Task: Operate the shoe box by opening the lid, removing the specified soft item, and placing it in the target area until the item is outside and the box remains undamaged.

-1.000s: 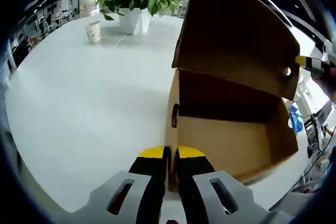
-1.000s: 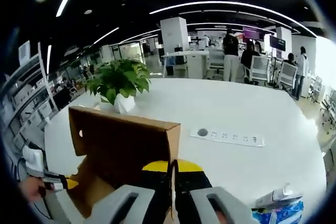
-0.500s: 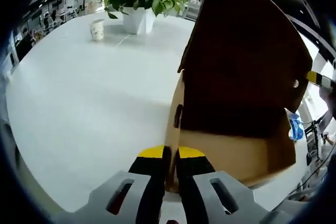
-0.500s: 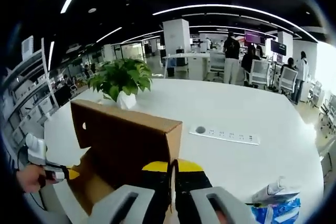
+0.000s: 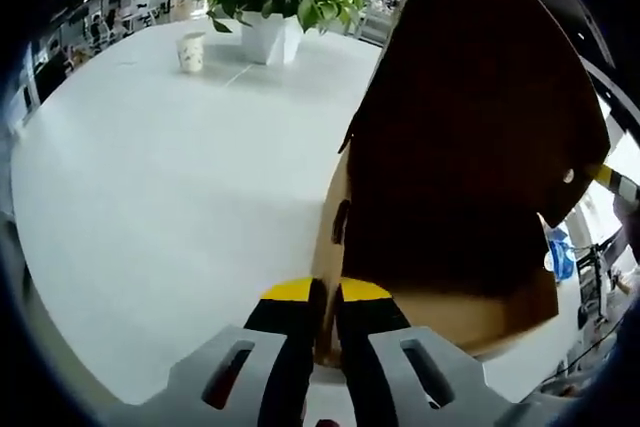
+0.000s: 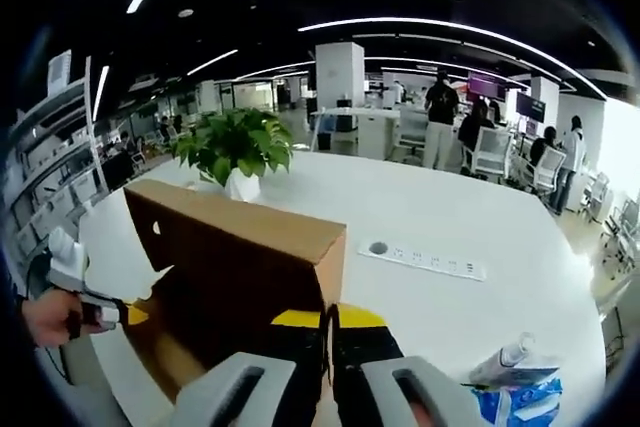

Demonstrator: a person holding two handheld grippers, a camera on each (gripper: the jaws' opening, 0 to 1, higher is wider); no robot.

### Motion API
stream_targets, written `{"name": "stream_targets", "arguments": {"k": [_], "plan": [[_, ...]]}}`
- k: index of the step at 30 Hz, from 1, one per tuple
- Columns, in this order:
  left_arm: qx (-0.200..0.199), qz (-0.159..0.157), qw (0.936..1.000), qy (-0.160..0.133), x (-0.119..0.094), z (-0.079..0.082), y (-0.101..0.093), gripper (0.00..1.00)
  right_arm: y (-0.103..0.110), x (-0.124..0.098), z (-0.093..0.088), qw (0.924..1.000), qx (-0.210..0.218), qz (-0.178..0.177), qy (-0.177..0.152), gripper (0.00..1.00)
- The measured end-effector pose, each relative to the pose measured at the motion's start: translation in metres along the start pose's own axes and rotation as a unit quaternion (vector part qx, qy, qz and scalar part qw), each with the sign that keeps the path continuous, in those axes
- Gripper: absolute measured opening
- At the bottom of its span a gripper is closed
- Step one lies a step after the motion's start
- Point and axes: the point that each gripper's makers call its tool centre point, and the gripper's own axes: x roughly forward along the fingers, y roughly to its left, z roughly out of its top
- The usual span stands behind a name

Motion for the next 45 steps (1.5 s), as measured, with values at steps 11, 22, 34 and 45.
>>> {"name": "stream_targets", "arguments": {"k": [11,22,34,45], "plan": [[-0.008,-0.03,0.9995,-0.009,-0.001,-0.001,0.0,0.06,0.007,-0.013,-0.009,0.9997,0.001,-0.011,-0.023,0.0],[-0.016,-0.082,0.9965,-0.005,-0.005,-0.002,-0.001,0.09,0.018,-0.029,-0.032,0.9988,0.011,-0.029,-0.039,0.0],[0.023,-0.115,0.9931,-0.003,-0.011,-0.004,-0.005,0.1,0.025,-0.039,-0.057,0.9965,0.05,-0.042,-0.052,0.0],[0.06,-0.123,0.9902,-0.03,-0.031,0.016,-0.008,0.05,0.026,-0.041,-0.073,0.9956,0.074,-0.039,-0.041,0.0]]}}
